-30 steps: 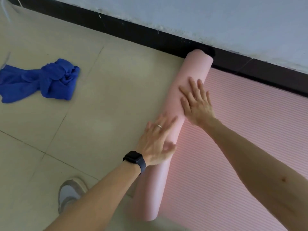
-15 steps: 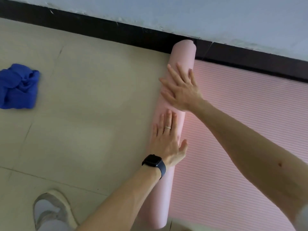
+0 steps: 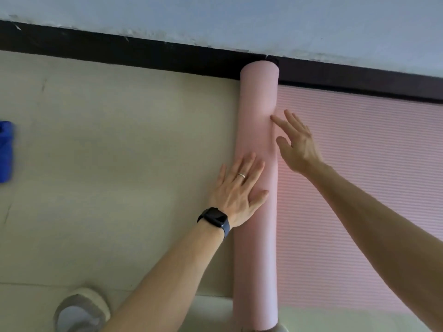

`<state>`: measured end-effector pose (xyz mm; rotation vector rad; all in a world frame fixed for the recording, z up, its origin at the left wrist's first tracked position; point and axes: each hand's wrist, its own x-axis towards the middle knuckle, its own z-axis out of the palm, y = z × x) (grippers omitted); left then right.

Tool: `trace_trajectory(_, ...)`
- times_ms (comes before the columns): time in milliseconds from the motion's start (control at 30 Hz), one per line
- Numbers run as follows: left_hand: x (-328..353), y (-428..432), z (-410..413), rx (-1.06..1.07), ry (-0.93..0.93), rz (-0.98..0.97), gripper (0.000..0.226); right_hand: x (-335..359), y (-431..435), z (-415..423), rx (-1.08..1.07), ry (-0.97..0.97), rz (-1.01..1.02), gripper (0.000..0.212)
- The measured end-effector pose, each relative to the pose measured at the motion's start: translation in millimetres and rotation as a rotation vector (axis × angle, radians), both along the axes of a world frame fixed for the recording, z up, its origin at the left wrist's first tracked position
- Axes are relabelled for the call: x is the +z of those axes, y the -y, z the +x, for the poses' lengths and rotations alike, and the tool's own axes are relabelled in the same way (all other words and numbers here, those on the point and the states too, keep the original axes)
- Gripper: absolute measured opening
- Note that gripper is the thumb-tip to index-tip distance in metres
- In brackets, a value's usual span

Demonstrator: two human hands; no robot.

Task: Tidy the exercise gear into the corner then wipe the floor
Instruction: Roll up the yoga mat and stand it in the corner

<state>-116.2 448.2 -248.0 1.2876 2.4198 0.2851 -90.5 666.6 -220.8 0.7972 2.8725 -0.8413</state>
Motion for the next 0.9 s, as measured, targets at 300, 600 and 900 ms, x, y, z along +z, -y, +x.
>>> trace_trajectory(300,-7,-44,29,0.005,-0.02,0.092,0.066,23,95,150,-0.626,0.183,-0.223,0.046)
trace_trajectory(600,6,-110,74,-0.193,-0.082,-0.164,0.066,31,203,164,-0.626,0.508,-0.255,0.124)
trace_trajectory(900,46,-77,8,-1.059,0.02,0.153,0.085,24,209,191,-0.879,0.318,-0.149,0.111)
